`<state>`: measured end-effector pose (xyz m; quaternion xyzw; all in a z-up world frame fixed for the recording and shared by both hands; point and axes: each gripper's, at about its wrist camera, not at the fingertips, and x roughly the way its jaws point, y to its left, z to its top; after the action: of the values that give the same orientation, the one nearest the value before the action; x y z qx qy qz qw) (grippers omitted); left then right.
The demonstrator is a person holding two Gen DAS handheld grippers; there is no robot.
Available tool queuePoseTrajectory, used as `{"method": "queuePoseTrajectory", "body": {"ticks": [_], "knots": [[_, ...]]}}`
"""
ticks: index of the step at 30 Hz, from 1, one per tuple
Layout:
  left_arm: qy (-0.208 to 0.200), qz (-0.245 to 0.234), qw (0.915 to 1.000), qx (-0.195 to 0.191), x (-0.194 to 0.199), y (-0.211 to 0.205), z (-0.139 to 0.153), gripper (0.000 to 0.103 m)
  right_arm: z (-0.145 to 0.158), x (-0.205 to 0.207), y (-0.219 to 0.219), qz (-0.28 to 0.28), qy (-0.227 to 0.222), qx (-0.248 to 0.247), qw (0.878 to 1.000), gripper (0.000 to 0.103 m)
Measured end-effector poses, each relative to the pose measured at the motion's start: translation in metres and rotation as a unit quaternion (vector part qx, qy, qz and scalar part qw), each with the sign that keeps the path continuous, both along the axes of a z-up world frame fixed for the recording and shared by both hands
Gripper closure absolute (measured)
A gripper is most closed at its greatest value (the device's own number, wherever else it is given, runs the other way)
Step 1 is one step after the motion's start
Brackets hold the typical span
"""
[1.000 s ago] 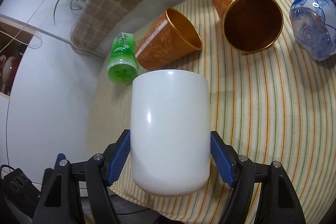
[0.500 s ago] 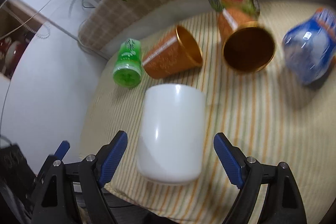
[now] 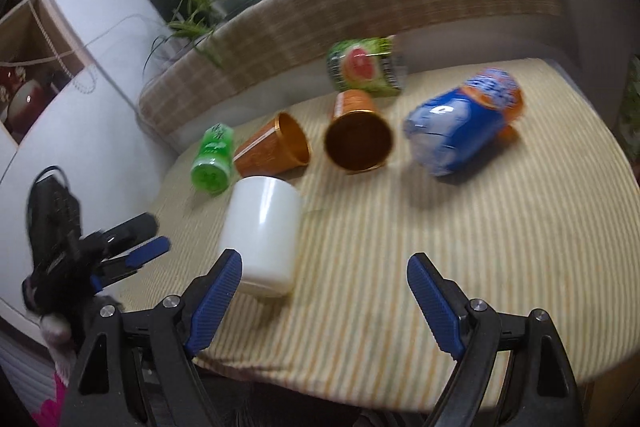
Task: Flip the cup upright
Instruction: 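Grasp the upright white cup with the left gripper while the right gripper releases it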
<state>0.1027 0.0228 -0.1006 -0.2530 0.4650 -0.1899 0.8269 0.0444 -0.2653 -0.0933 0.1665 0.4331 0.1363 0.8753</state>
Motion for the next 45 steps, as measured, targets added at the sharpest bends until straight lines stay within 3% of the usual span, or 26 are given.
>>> {"method": "queuePoseTrajectory", "body": {"ticks": [3, 8, 12, 25, 29, 36, 45], "knots": [[0.035, -0.007, 0.999, -0.026, 0.016, -0.006, -0.01, 0.006, 0.001, -0.007, -0.011, -0.017, -0.001, 0.002, 1.0, 0.016], [0.071, -0.006, 0.9969, -0.033, 0.04, -0.01, -0.027, 0.016, -0.003, -0.014, -0.02, -0.031, 0.004, 0.006, 1.0, 0.016], [0.101, -0.007, 0.9935, -0.051, 0.053, -0.013, -0.042, 0.018, -0.004, -0.019, -0.024, -0.035, 0.006, 0.011, 0.999, 0.016], [0.122, -0.025, 0.9904, -0.06, 0.067, -0.033, -0.06, 0.022, -0.011, -0.02, -0.028, -0.04, 0.015, 0.014, 0.999, 0.016], [0.124, -0.029, 0.9896, -0.068, 0.068, -0.036, -0.061, 0.027, -0.012, -0.02, -0.029, -0.045, 0.016, 0.015, 0.999, 0.016], [0.112, -0.025, 0.9918, -0.056, 0.065, -0.04, -0.058, 0.027, -0.014, -0.02, -0.031, -0.05, 0.017, 0.016, 0.998, 0.016], [0.046, -0.025, 0.9986, 0.008, 0.049, -0.049, -0.035, 0.028, -0.014, -0.018, -0.026, -0.046, 0.016, 0.015, 0.999, 0.016]]}}
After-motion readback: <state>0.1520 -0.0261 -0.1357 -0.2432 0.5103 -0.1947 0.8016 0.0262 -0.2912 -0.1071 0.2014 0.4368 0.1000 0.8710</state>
